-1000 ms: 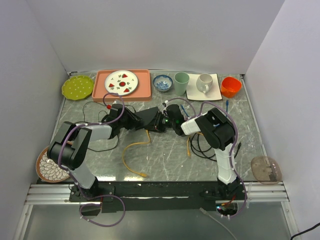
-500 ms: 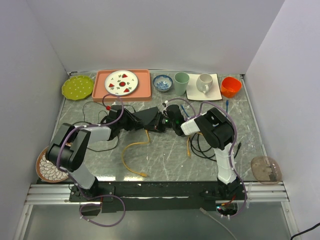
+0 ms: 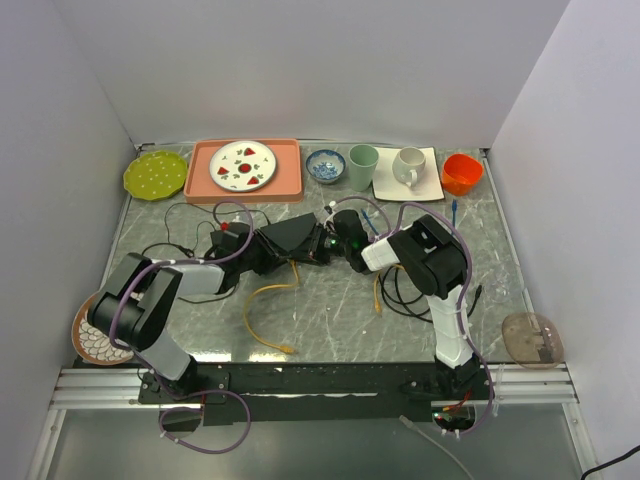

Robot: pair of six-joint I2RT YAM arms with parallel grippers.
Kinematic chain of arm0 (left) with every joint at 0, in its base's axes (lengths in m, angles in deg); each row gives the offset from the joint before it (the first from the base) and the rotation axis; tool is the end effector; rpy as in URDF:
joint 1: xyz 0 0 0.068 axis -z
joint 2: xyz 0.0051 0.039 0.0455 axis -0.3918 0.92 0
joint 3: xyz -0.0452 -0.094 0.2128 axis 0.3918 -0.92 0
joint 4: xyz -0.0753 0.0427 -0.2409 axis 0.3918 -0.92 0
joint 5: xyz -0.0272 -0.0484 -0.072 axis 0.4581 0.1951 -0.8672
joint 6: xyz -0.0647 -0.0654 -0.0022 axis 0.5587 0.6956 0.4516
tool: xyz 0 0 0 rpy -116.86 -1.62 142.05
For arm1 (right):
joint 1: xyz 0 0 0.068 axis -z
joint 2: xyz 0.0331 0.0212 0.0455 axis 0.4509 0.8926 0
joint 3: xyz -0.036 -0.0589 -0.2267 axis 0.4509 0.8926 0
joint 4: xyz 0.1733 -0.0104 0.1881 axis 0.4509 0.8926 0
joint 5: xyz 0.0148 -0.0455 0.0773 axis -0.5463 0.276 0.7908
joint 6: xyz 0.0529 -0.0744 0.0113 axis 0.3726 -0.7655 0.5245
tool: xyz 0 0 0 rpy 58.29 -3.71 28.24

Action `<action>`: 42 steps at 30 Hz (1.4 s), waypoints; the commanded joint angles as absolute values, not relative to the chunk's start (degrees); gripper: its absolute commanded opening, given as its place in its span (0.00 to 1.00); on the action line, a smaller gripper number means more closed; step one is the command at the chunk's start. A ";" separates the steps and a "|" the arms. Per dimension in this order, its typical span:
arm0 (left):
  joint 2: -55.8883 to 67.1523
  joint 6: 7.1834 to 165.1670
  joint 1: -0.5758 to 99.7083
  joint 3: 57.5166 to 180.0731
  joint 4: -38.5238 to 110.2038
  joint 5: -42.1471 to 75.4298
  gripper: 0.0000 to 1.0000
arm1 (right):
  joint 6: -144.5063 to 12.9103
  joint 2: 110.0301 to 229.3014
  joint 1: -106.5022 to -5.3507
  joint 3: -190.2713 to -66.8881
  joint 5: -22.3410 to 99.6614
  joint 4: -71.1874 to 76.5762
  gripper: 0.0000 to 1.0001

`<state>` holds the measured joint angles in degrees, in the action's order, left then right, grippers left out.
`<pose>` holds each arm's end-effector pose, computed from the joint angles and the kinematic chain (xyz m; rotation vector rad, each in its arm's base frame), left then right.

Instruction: Pull the plug from the switch port

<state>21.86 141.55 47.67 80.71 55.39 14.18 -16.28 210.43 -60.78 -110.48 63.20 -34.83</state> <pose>0.2947 -0.1518 0.0797 -0.7619 2.2857 -1.0382 0.3279 0.2740 0.0505 0.0503 2.3492 1.4688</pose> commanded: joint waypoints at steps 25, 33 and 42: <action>26.73 144.20 47.59 88.90 49.03 20.77 0.36 | -20.32 210.40 -61.60 -104.98 64.42 -33.06 0.00; 25.25 144.56 47.33 88.46 49.29 20.95 0.36 | -20.93 205.14 -61.87 -99.80 63.55 -33.67 0.00; 12.60 143.51 45.83 83.81 49.47 24.11 0.39 | -37.53 166.57 -61.25 -101.36 35.28 -3.38 0.00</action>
